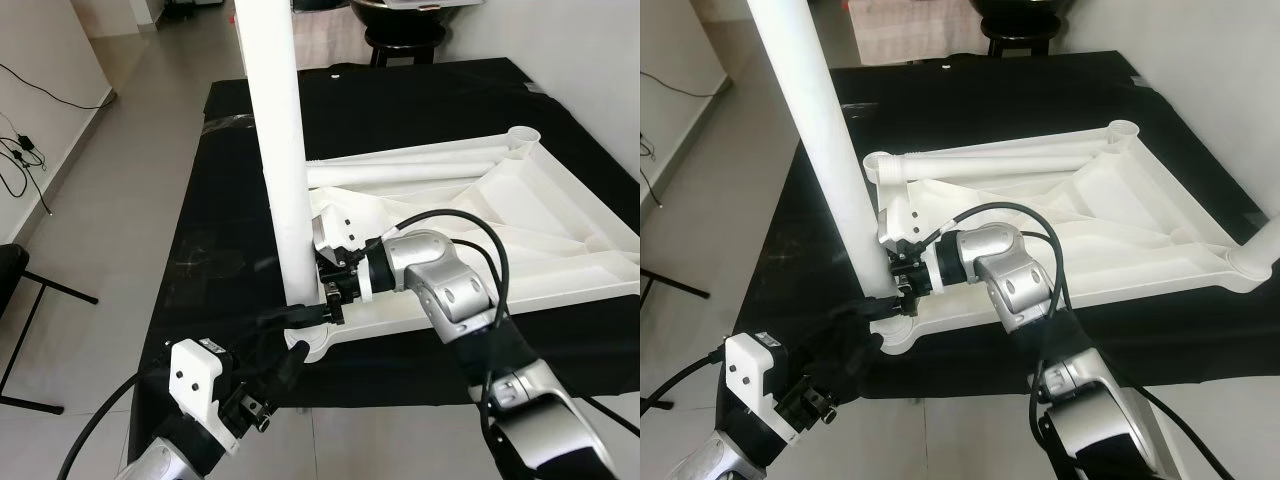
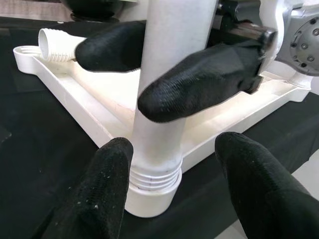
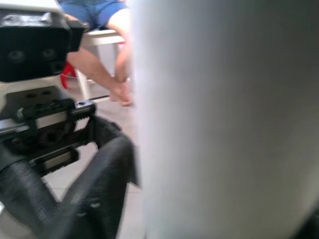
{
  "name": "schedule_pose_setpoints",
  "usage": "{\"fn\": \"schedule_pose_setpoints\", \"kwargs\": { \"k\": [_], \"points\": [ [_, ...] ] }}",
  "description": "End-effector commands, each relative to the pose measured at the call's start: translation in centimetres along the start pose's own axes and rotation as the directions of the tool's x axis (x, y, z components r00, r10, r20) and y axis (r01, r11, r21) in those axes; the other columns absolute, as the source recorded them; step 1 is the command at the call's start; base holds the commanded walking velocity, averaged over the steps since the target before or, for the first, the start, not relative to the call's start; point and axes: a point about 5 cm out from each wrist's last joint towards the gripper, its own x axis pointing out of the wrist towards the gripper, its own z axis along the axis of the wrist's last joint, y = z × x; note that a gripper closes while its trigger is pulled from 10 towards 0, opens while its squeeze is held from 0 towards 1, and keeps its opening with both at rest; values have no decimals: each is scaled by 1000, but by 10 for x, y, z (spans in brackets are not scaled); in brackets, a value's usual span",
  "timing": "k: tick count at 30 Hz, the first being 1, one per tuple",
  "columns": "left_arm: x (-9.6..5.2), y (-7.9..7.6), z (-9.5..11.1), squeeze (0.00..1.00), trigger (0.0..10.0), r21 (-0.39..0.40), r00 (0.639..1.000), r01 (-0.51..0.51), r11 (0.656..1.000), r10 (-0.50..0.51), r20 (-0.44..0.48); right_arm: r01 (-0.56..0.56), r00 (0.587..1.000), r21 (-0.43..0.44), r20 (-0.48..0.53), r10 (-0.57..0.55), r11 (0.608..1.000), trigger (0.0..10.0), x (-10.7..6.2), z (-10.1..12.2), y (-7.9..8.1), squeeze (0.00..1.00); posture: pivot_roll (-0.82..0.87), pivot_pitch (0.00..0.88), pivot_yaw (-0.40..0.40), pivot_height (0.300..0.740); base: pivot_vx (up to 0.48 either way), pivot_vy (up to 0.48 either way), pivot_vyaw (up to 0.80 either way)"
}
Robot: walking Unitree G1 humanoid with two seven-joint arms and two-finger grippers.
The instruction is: Building children table
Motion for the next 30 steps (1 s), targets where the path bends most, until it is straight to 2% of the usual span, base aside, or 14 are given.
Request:
{"fn": "schedule_pose_setpoints", "kwargs": {
  "k": [1, 10, 12, 13, 16, 17, 18, 19, 20, 21, 22, 25, 29, 30],
  "points": [
    [-1, -3, 0, 0, 10000, -2, 1000, 1, 1000, -1, -2, -87, 996, -7, -2, 87, 996, 0, 7, 0, 4, 0, 79, 142, -9, 740, 0, 0, 0],
    [-1, -3, 0, 0, 10000, -3, 1000, 1, 1000, -1, -2, -67, 998, 21, 15, 67, 998, 0, 3, -5, 4, 0, 73, 146, -5, 740, 0, 0, 0],
    [-2, -3, 1, 0, 10000, -4, 1000, 1, 1000, -1, -1, 2, 1000, 41, 27, -3, 999, 0, 1, -9, 3, 0, 67, 151, -6, 740, 0, 0, 0],
    [-2, -3, 1, 0, 10000, -4, 1000, 0, 1000, 0, 0, 162, 987, 102, 7, -163, 982, 0, 0, -18, 4, 0, 63, 154, -6, 740, 0, 0, 0],
    [-2, -3, 1, 0, 10000, -4, 1000, 0, 1000, 0, 0, 162, 987, 102, 7, -163, 982, 0, 0, -18, 4, 0, 63, 154, -6, 740, 0, 0, 0],
    [-2, -2, 2, 0, 10000, -3, 1000, 0, 1000, 0, -1, 435, 900, 146, -82, -428, 888, 0, 2, -33, 4, 0, 60, 158, 1, 740, 0, 0, 0],
    [-3, 0, 2, 0, 10000, 0, 1000, 1, 1000, -1, -3, 679, 734, 166, -157, -661, 715, 0, 4, -42, 16, 0, 56, 164, 19, 740, 0, 0, 0],
    [-3, 0, 2, 0, 10000, 0, 1000, 1, 1000, -1, -3, 679, 734, 166, -157, -661, 715, 0, 4, -42, 16, 0, 56, 164, 19, 740, 0, 0, 0],
    [-4, 2, 3, 0, 10000, 3, 1000, 2, 1000, -2, -4, 816, 578, 168, -211, -788, 554, 0, 0, -46, 27, 0, 51, 164, 24, 740, 0, 0, 0],
    [-4, 2, 3, 0, 10000, 3, 1000, 2, 1000, -2, -4, 816, 578, 168, -211, -788, 554, 0, 0, -46, 27, 0, 51, 164, 24, 740, 0, 0, 0],
    [-3, 4, 3, 0, 10000, 6, 1000, 8, 1000, -8, -8, 868, 496, 163, -224, -839, 470, 0, 1, -46, 33, 0, 30, 148, 43, 740, 0, 0, 0],
    [-2, 6, 2, 0, 10000, 8, 1000, 15, 1000, -15, -12, 879, 476, 163, -218, -852, 449, 0, 4, -45, 34, 0, 40, 143, 42, 740, 0, 0, 0],
    [0, 8, 2, 0, 10000, 15, 1000, 14, 1000, -13, -15, 854, 519, 159, -193, -832, 496, 0, 10, -43, 23, 0, 46, 135, 42, 740, 0, 0, 0],
    [-1, 9, 1, 0, 10000, 17, 1000, 5, 1000, -5, -13, 838, 544, 167, -172, -821, 520, 10000, 10, -39, 18, 0, 48, 131, 38, 740, 0, 0, 0]
  ]
}}
